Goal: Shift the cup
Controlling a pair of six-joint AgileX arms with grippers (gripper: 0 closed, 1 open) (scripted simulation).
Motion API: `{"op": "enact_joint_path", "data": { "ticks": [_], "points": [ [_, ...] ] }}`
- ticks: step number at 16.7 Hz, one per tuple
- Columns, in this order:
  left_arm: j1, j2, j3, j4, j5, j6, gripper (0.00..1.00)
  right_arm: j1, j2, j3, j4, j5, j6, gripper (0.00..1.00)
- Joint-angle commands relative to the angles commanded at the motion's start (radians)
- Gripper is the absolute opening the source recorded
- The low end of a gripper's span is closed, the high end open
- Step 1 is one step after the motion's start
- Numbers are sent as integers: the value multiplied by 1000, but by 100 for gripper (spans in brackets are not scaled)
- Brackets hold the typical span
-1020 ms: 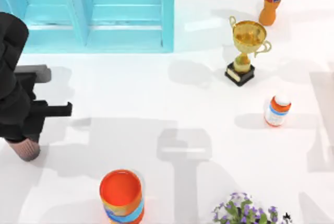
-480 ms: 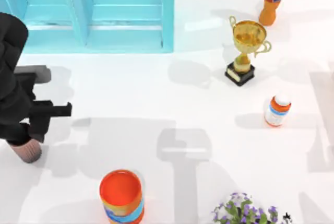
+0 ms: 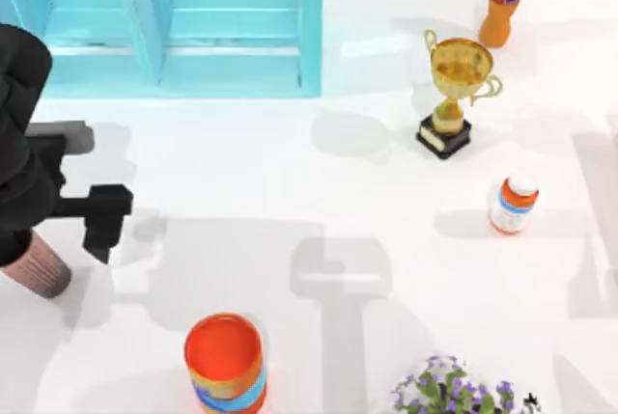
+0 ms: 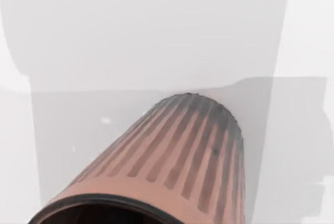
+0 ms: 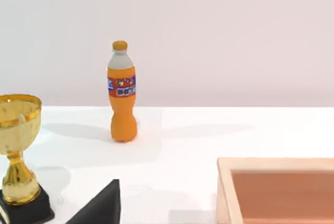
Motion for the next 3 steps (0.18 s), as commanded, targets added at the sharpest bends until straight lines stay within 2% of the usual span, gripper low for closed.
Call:
{"op": "enact_joint_path", "data": {
  "ticks": [3],
  "points": [
    [0,0,0,0,0,0,100,0,0,0,0,0,0,100]
  ]
}}
